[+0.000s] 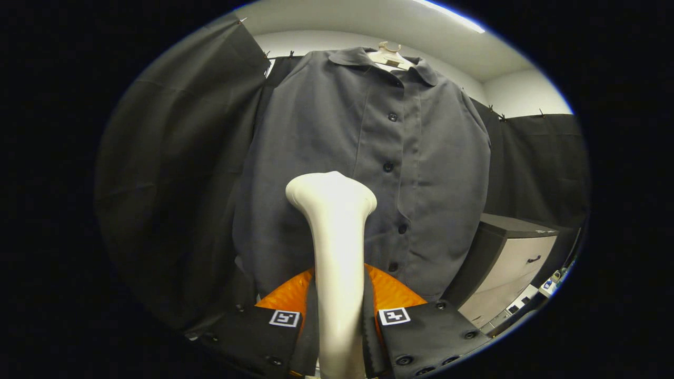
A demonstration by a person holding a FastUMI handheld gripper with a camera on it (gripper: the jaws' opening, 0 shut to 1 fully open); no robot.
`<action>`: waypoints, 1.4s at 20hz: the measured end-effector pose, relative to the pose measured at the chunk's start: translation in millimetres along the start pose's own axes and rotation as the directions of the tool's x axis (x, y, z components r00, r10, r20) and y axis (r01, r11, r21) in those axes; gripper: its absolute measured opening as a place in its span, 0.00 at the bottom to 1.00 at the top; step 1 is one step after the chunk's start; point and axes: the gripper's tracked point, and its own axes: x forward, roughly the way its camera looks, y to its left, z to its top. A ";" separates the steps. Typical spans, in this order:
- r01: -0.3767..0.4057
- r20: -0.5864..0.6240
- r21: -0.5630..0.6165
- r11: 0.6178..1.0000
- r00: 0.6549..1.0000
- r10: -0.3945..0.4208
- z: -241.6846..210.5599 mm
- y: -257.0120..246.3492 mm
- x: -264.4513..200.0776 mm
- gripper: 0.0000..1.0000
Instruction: Iron the clothes twice with a garment steamer, once on the left side and once on the right side.
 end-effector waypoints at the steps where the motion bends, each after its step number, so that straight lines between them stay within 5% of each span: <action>1: -0.003 -0.009 -0.005 1.000 1.000 0.003 -6.5 1.3 -3.5 0.41; 15: -0.050 -0.114 -0.050 0.998 0.993 0.044 -69.3 16.1 -18.2 0.41; 28: -0.040 -0.046 -0.044 0.998 0.998 0.038 -29.6 1.7 -59.1 0.41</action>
